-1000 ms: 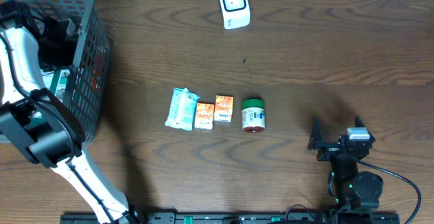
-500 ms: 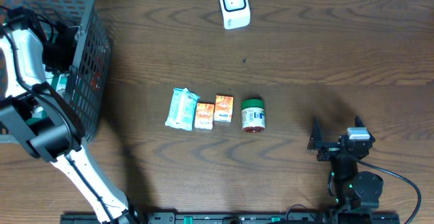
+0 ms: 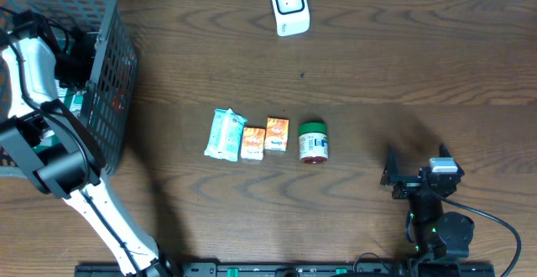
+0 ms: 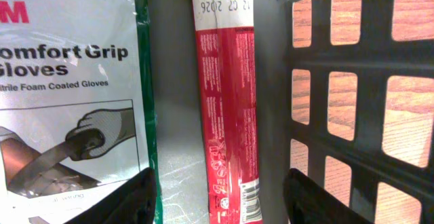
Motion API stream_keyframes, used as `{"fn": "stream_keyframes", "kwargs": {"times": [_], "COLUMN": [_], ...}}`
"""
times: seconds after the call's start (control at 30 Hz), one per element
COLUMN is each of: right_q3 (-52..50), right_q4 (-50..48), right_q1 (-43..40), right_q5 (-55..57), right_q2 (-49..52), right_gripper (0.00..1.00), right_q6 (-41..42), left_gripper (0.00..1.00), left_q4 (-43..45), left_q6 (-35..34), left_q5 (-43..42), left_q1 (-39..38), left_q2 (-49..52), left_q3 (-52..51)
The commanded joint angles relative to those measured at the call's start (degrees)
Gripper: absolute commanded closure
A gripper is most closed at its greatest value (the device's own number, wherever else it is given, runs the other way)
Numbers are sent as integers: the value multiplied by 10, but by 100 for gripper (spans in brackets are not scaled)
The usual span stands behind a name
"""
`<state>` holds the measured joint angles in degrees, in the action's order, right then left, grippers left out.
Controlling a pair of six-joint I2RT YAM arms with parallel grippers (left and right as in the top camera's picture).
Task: Scan the item barcode
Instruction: 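Grasp the red-and-white stick snack with the left gripper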
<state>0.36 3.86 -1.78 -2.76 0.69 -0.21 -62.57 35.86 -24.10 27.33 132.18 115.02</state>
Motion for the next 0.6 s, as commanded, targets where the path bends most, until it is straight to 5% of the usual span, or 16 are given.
{"fn": "stream_keyframes", "kwargs": {"times": [0.0,0.57], "right_q3": [0,-1], "right_q4": [3,3], "right_q1": [7,7], "right_q5": [3,3], "right_q2": [-3,-3], "right_gripper": [1,1], "right_q6": [4,4], "left_gripper": [43,44], "left_q4": [2,92], "left_q6": [1,-19], "left_q5": [-10,28], "left_q1": [1,-8], "left_q2": [7,7], "left_q3": [-4,-82]}}
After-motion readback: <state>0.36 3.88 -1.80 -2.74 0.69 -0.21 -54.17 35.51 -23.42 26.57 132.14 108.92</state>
